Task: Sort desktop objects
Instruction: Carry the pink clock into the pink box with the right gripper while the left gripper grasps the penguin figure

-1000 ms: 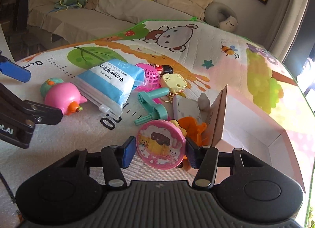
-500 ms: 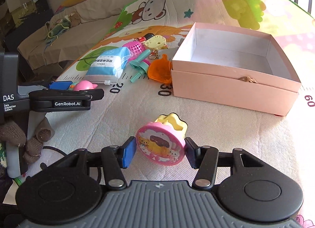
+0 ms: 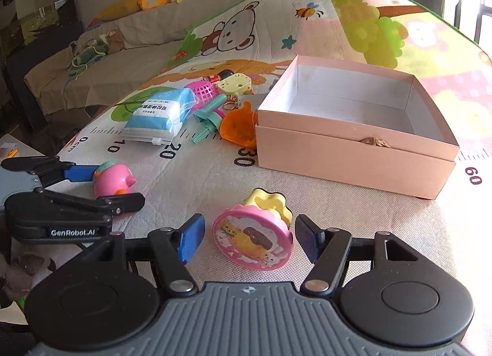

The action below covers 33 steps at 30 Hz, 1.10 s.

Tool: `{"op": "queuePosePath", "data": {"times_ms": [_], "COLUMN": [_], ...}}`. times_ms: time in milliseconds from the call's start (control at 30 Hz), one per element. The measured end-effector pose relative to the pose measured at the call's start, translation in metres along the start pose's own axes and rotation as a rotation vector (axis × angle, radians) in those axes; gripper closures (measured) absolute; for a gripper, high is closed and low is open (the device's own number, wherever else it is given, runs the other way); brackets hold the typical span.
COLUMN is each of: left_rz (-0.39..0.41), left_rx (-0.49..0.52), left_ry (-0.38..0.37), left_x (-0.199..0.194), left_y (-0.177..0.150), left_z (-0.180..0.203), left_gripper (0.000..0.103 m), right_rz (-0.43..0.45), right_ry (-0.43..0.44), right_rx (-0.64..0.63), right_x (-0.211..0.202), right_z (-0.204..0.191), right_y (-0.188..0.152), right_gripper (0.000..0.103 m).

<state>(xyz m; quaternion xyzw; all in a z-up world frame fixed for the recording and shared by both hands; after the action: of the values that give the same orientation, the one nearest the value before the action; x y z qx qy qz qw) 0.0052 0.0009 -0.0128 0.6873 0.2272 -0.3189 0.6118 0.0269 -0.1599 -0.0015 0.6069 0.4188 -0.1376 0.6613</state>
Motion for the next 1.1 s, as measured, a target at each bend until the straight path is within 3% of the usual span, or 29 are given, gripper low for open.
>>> {"op": "queuePosePath", "data": {"times_ms": [67,167,367,500,567,633,700,900,1000,1100], "left_rz": [-0.001,-0.016,-0.003,0.018,0.004,-0.015,-0.032,0.000,0.046,0.162], "left_rx": [-0.008,-0.054,-0.057,-0.081,-0.104,-0.114,-0.100,-0.022,0.038,0.115], "left_ry": [-0.027,-0.069,-0.065,-0.030,-0.001,0.022,0.044,0.047,-0.043,-0.119], "left_x": [-0.007,-0.015,-0.017,-0.014,-0.006,0.001,0.009,-0.001,-0.025,-0.050], "left_y": [-0.006,-0.017,-0.026,-0.014,-0.005,0.003,0.008,0.008,0.015,0.047], "left_z": [0.004,0.003,0.001,-0.001,-0.002,-0.002,0.001,0.014,0.031,0.053], "left_gripper": [0.023,0.005,0.005,0.005,0.010,0.019,0.028,0.033,0.034,0.034], "right_rz": [0.018,0.052,0.111,0.101,0.092,0.070,0.053,0.017,0.018,0.102], "right_ry": [-0.012,-0.049,-0.094,-0.113,-0.124,-0.118,-0.114,-0.040,0.013,0.003], "right_rx": [-0.016,-0.059,-0.164,-0.156,-0.153,-0.158,-0.156,-0.124,-0.105,-0.104], "right_x": [-0.003,-0.010,-0.014,0.001,0.008,0.012,0.013,-0.007,-0.035,-0.077], "right_z": [-0.001,-0.005,-0.018,-0.017,-0.017,-0.017,-0.015,-0.008,0.000,0.016], "right_y": [-0.002,-0.008,-0.019,-0.014,-0.012,-0.013,-0.015,-0.024,-0.025,-0.006], "right_gripper": [0.032,0.024,0.019,0.019,0.023,0.047,0.048,0.048,0.048,0.048]}}
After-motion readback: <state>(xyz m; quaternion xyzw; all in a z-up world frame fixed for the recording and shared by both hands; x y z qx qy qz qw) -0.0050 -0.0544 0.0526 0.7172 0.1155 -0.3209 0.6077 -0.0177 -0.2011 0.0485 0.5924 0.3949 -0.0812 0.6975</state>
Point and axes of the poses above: each gripper's, at about its wrist camera, not at the fingertips, and x roughly the way its jaws point, z to its right, y to its top, the point moved 4 cm from there along x, roughly the way its jaws point, and after that the axes turned 4 degrees about -z, right-handed, at the moved point
